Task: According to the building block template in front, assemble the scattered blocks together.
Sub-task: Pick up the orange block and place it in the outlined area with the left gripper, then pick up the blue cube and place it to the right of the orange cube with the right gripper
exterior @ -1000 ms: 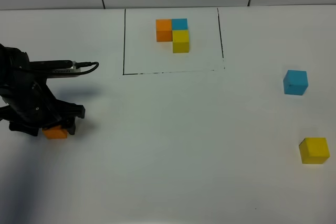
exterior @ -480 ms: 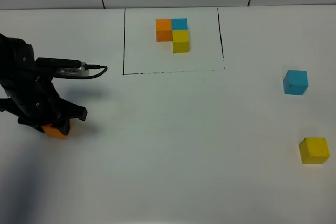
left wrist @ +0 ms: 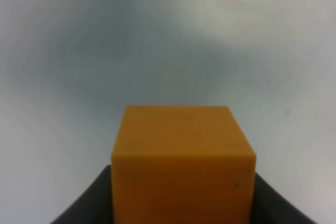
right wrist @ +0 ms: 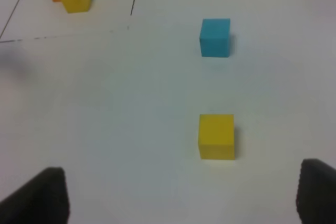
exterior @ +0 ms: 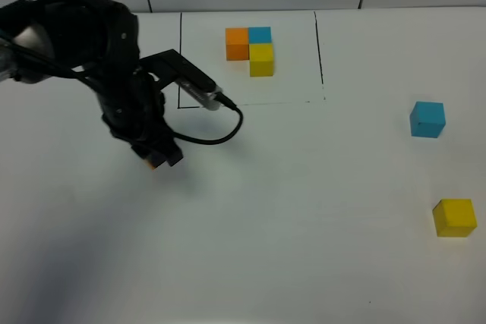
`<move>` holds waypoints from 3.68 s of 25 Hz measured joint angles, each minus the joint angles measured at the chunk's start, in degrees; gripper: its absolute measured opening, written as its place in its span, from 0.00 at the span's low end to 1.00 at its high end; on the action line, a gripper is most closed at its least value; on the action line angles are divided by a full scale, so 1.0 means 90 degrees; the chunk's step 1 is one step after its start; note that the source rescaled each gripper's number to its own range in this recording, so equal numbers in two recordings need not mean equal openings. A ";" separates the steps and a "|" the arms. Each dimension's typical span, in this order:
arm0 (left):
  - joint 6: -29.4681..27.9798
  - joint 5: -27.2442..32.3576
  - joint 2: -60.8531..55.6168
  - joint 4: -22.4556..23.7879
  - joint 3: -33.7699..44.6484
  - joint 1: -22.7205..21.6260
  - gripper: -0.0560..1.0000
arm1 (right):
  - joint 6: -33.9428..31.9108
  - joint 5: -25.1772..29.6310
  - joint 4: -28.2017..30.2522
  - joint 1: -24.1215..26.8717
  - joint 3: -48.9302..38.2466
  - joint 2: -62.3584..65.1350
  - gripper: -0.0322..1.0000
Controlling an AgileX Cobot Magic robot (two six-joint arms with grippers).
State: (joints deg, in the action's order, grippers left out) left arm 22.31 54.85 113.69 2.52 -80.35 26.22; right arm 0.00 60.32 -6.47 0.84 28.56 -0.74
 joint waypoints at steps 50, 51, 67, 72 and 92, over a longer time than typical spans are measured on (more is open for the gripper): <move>0.2665 0.0800 0.2876 0.0241 -0.3774 0.1321 0.06 | 0.0000 0.0000 0.0000 0.0000 0.0000 0.0000 0.78; 0.2658 0.0800 0.2876 0.0241 -0.3774 0.1321 0.06 | 0.0000 0.0000 0.0000 0.0000 0.0000 0.0000 0.78; 0.2646 0.0620 0.2892 0.0241 -0.3774 0.1321 0.16 | 0.0000 0.0000 0.0000 0.0000 0.0000 0.0000 0.78; 0.2646 0.0533 0.2904 0.0253 -0.3774 0.1321 0.43 | 0.0000 0.0000 0.0000 0.0000 0.0000 0.0000 0.78; 0.1688 0.0559 0.1363 0.0248 -0.3774 0.1301 0.81 | 0.0000 0.0000 -0.0005 0.0000 0.0000 0.0000 0.78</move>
State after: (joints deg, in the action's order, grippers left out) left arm 37.50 59.87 125.96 4.76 -114.31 37.93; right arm 0.00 60.32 -6.52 0.84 28.56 -0.74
